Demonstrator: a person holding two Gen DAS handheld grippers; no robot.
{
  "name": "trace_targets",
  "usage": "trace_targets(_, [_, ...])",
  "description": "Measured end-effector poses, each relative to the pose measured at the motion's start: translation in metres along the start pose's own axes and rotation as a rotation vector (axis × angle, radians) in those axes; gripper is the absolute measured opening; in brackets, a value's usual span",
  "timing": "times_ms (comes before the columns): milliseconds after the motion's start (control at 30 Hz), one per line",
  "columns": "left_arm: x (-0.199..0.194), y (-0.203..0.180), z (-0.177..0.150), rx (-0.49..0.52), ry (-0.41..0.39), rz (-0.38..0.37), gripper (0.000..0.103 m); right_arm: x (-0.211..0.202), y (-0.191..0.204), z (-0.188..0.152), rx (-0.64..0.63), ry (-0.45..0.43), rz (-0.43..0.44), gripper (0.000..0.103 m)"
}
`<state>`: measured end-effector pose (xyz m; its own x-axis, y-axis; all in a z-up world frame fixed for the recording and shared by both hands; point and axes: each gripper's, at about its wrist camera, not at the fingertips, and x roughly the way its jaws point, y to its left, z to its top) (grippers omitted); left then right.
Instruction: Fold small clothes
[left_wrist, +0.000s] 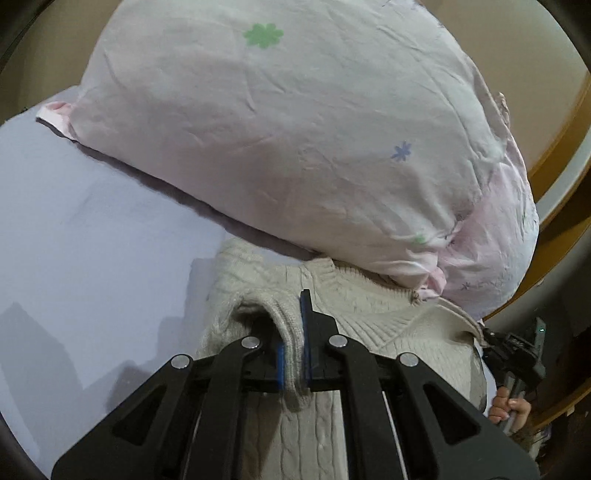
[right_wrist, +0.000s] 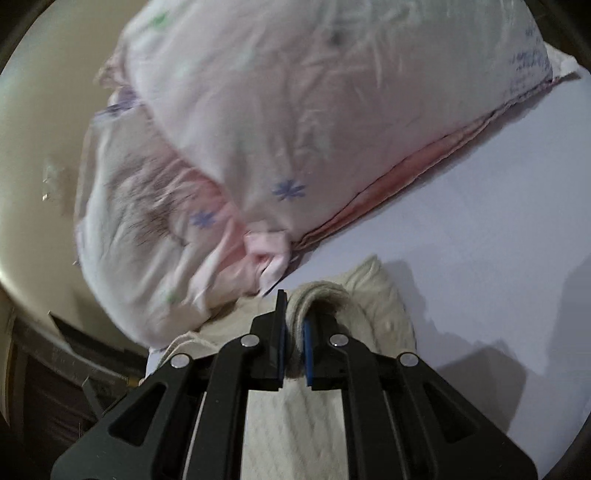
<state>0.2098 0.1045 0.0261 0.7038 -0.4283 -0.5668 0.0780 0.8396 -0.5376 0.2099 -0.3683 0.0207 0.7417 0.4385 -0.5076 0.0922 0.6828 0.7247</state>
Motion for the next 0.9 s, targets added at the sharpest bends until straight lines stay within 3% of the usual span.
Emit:
trace_targets(67, [-0.004, 0.008, 0.000, -0.004, -0.008, -0.009, 0.006, 0.011, -0.002, 0.005, 0.021, 0.007, -0.010, 0.009])
trace_targets(100, [-0.005, 0.011, 0.001, -0.020, -0.002, -0.017, 0.007, 0.017, -0.001, 0.007, 0.025, 0.017, -0.016, 0.015])
trace_targets(167, [-0.010, 0.015, 0.004, -0.053, 0.026, -0.026, 0.011, 0.026, 0.003, 0.011, 0.020, 0.038, -0.022, 0.044])
trace_targets(200, [-0.014, 0.017, 0.003, -0.069, 0.040, -0.035, 0.017, 0.025, 0.007, 0.010, 0.006, 0.024, -0.029, 0.068])
trace_targets(300, [-0.031, 0.016, 0.004, -0.075, 0.007, 0.008, 0.072, 0.001, 0.020, 0.004, -0.083, -0.085, -0.079, 0.095])
trace_targets(333, [-0.042, 0.016, 0.002, -0.067, -0.023, 0.015, 0.077, -0.005, 0.024, 0.003, -0.111, -0.096, -0.079, 0.096])
trace_targets(433, [-0.060, 0.019, -0.006, -0.050, -0.014, -0.008, 0.077, -0.022, 0.035, -0.007, -0.196, -0.099, -0.082, 0.097])
trace_targets(567, [-0.050, 0.032, -0.031, -0.068, 0.120, -0.018, 0.076, -0.030, 0.034, -0.019, -0.224, -0.067, -0.074, 0.098])
trace_targets(667, [-0.039, 0.037, -0.045, -0.089, 0.195, -0.039, 0.067, -0.029, 0.031, -0.023, -0.205, -0.028, -0.054, 0.098])
trace_targets(767, [-0.037, 0.034, -0.051, -0.094, 0.184, -0.087, 0.064, -0.030, 0.033, -0.028, -0.187, -0.011, -0.012, 0.098])
trace_targets(800, [-0.035, 0.034, -0.052, -0.114, 0.183, -0.100, 0.056, -0.033, 0.032, -0.029, -0.182, -0.011, 0.002, 0.098])
trace_targets(833, [-0.032, 0.037, -0.054, -0.147, 0.188, -0.117, 0.039, -0.035, 0.033, -0.029, -0.179, -0.011, 0.011, 0.098])
trace_targets(867, [-0.025, 0.044, -0.056, -0.216, 0.207, -0.138, 0.027, -0.039, 0.032, -0.029, -0.171, -0.011, 0.025, 0.099])
trace_targets(900, [-0.023, 0.050, -0.058, -0.259, 0.214, -0.164, 0.022, -0.042, 0.030, -0.029, -0.165, -0.011, 0.033, 0.099])
